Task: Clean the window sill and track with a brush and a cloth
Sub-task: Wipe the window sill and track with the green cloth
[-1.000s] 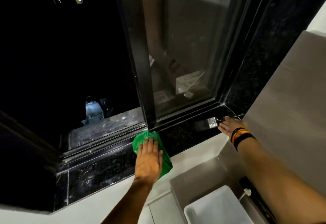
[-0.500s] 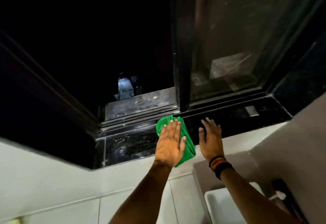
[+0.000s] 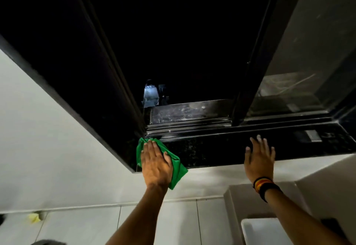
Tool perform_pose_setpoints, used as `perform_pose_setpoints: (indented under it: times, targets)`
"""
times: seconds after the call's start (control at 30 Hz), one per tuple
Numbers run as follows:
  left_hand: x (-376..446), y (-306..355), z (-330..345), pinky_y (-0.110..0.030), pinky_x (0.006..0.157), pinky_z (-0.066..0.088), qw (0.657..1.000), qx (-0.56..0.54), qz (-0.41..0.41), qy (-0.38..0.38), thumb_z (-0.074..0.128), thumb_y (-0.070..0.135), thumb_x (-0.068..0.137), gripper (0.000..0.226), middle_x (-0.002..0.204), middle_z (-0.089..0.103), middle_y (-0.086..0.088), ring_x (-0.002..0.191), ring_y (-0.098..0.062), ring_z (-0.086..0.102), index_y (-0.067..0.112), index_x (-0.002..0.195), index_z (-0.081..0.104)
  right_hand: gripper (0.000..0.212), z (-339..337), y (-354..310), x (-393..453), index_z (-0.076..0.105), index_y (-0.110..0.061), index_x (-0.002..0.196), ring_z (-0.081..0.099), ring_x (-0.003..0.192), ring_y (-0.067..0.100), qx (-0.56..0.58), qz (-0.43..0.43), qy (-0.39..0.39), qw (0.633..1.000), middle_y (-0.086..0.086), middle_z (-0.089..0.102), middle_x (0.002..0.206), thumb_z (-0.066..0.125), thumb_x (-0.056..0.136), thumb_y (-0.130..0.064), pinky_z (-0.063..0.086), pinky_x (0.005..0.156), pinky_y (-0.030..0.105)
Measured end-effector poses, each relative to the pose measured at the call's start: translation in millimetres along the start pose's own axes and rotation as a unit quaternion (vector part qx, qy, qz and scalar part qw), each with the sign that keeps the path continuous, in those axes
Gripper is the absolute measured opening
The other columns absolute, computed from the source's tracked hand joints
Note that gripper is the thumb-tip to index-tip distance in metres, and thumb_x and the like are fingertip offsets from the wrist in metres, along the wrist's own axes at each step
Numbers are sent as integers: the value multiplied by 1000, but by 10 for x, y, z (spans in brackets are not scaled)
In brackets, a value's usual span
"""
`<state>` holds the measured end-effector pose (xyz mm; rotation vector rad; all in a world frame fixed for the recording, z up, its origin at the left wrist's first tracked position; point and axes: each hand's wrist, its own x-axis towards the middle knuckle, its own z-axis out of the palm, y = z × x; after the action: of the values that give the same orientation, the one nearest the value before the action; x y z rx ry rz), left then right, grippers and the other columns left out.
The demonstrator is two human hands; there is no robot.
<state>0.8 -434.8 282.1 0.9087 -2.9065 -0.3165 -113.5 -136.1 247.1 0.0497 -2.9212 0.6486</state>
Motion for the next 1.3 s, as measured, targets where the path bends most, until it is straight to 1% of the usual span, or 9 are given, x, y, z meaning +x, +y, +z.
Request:
perform_pose_setpoints:
  times: [0.17,0.37,0.7,0.8,0.93,1.07,1.13,1.2,1.3]
  targets:
    - [27,-39,-16,-46,124,23,999,36,-2,-17,28,41,98,70,158,35,-23,148,-36,30,-3,152,30,57,9,25,-33,43,-15,148,22,153,26,-13,7,-9,1000,9,33,162,20,101,-37,10,125,50]
    - [-331,226,-95,-46,113,31,989,36,-134,-53,44,45,93,75,148,45,-26,136,-39,40,-8,146,38,57,-40,81,-32,40,-16,151,18,154,25,7,-7,-26,1000,9,30,163,21,101,-37,9,126,49]
    - [135,157,-173,-42,109,33,986,117,-96,-72,28,51,97,79,156,36,-25,135,-35,40,-6,151,28,70,-66,80,-37,42,-14,148,18,154,28,24,-37,-41,998,13,30,162,15,97,-52,7,126,52]
    - [-3,16,-261,-42,104,37,984,157,-51,-68,30,52,97,76,143,51,-25,123,-35,48,-6,144,41,66,-26,-235,-324,42,-18,148,22,153,24,31,-214,-69,974,7,31,162,32,97,-58,16,124,53]
    - [-190,-64,-413,-42,97,40,984,170,4,-51,32,49,92,65,121,63,-19,111,-35,53,0,125,58,83,263,-962,-837,31,-18,153,13,156,20,12,-473,-153,867,3,20,167,53,86,-61,14,125,47]
    - [-392,-472,-359,-40,114,33,981,143,109,-69,23,76,87,107,160,26,-27,139,-36,36,-5,156,9,75,344,-1492,-885,38,-21,150,36,147,23,-50,-447,-138,883,1,39,158,64,79,-31,21,124,45]
    - [-429,-713,-363,-42,114,37,966,167,181,-76,38,84,79,120,162,22,-26,138,-37,39,-4,156,11,61,276,-1609,-833,52,-22,139,53,131,23,-34,-431,-124,893,-1,54,142,60,78,-15,36,118,41]
    - [-414,-829,-344,-42,105,46,941,235,237,-52,66,58,81,106,157,31,-31,129,-38,50,-7,153,24,53,191,-1622,-785,58,-22,132,58,119,22,-1,-426,-134,894,-1,59,132,55,80,-11,44,108,37]
    - [-330,-832,-379,-41,93,51,905,282,317,-3,58,12,88,67,146,50,-29,113,-37,61,-4,149,37,45,31,-1473,-776,60,-21,130,63,110,20,63,-374,-172,909,-2,62,128,52,85,-17,52,97,34]
